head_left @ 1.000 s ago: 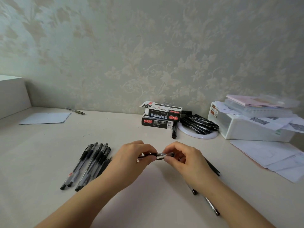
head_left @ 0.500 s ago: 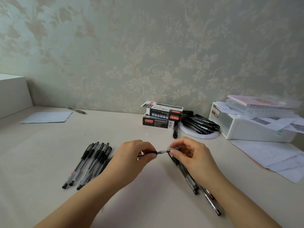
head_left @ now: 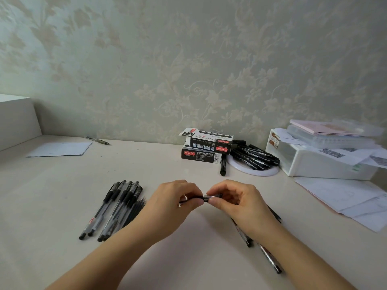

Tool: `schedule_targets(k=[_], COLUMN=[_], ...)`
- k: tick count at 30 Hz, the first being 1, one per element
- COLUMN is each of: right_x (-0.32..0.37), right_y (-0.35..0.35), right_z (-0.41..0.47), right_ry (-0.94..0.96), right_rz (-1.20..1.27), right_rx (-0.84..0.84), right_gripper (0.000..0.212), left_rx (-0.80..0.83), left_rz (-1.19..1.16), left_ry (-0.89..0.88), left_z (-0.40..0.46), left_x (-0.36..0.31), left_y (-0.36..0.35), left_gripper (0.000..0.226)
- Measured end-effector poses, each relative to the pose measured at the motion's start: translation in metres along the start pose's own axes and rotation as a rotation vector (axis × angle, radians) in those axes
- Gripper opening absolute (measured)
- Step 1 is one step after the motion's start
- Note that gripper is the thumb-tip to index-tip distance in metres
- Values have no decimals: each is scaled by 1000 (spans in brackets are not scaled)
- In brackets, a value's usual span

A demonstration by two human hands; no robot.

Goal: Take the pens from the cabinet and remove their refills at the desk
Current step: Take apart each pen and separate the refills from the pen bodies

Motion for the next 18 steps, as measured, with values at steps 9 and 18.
schedule_targets(k=[9,18], right_x=[-1,3], right_y=[-2,-4], right_z=[1,1], right_ry=[-30,17], right_rz=[48,5], right_rx=[28,-32], right_gripper=[12,14], left_rx=[23,-49], left_rz=[-15,-38], left_ry=[-5,-13], left_z=[1,0], left_x=[0,-5], left_y=[-1,6], left_gripper=[6,6])
Point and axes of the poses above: each hand's wrist, its own z-axis towards the middle knuckle, its own y-axis out of the back of the hand, x = y × z, the point moved 7 cm from there along z, towards the middle knuckle, and after that the axes turned 11 degrees about y, right-handed, at the moved point
